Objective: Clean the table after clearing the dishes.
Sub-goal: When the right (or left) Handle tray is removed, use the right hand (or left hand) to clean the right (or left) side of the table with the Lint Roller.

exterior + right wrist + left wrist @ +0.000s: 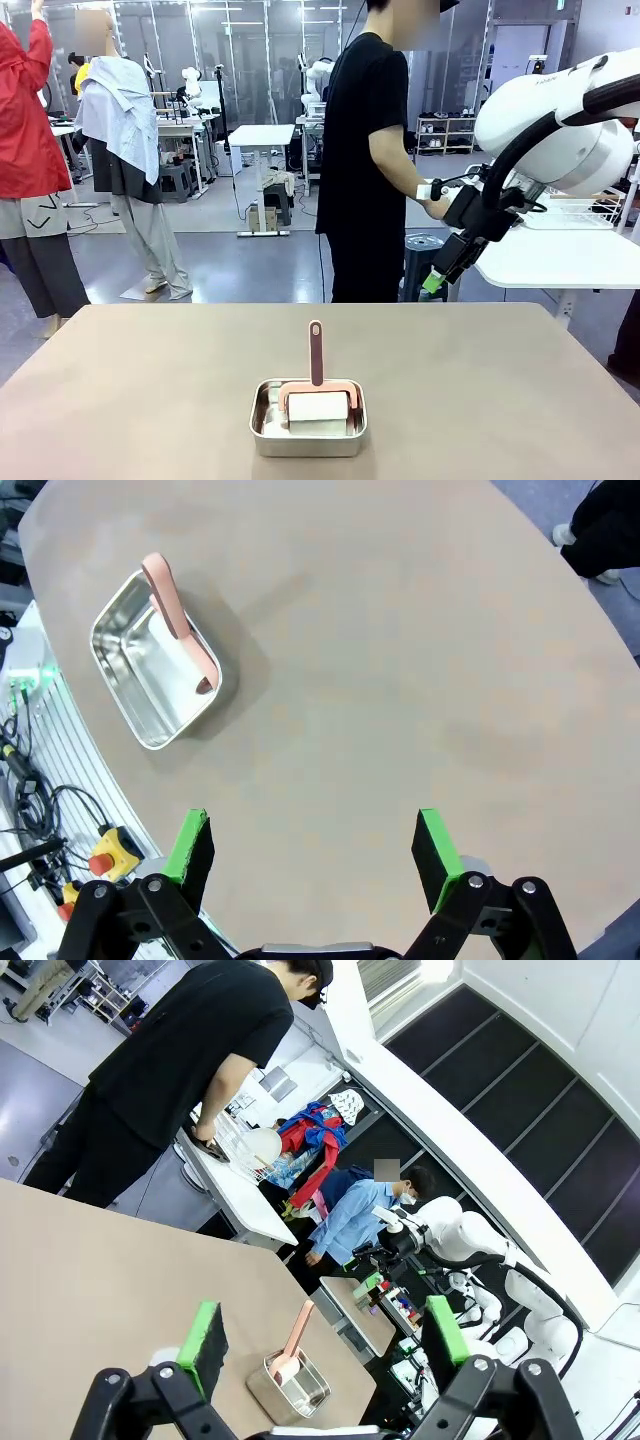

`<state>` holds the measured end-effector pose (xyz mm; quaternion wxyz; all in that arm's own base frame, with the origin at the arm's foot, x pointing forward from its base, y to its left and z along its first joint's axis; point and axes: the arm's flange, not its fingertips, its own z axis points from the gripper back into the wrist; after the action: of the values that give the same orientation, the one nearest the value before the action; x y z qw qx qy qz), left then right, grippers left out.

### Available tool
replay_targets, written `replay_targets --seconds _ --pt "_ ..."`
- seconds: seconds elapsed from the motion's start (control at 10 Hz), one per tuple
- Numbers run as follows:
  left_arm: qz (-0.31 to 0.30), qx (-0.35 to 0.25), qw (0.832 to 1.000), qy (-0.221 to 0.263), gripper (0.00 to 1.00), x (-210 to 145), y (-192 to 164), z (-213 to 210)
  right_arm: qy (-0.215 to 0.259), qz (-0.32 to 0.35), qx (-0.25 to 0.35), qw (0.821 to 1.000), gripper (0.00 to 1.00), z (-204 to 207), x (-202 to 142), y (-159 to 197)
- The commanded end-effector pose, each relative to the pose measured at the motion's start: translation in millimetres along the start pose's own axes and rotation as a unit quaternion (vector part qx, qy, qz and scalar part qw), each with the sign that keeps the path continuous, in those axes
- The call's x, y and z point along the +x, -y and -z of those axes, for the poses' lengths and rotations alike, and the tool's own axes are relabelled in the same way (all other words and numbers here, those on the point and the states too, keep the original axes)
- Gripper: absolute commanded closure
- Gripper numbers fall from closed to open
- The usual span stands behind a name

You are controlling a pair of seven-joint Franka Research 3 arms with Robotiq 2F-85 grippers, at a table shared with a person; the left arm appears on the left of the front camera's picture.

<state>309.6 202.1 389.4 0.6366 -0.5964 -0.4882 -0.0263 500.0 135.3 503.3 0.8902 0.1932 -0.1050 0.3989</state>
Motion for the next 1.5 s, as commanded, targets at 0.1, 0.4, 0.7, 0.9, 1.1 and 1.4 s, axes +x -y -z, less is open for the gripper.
replay_targets --seconds 0.1,0.4,0.7,0.9,1.1,1.4 --pt "0.001 -0.007 1.0 -0.001 0.0 -1.6 3.9 -2.9 0.0 0.0 0.0 1.0 0.0 0.0 0.0 0.0" --pt "0.001 -0.007 1.0 -0.001 0.0 -1.6 3.9 -2.9 -0.123 -0.141 -0.028 0.982 0.0 19.6 105.8 -3.1" --pt "0.001 -0.007 1.0 -0.001 0.0 -1.6 3.9 -2.9 -0.219 -0.249 -0.019 0.943 0.0 70.3 180.6 -29.6" --pt "0.001 -0.007 1.0 -0.001 0.0 -1.6 3.9 -2.9 -0.262 -0.299 -0.016 0.918 0.0 103.6 209.4 -56.1" --pt "0.001 -0.007 1.0 -0.001 0.0 -1.6 3.9 -2.9 -0.269 -0.325 -0.015 0.906 0.0 117.1 220.6 -78.8" --pt "0.001 -0.007 1.0 -0.001 0.0 -1.6 3.9 -2.9 -0.267 -0.355 0.001 0.896 0.0 148.6 218.3 -104.2"
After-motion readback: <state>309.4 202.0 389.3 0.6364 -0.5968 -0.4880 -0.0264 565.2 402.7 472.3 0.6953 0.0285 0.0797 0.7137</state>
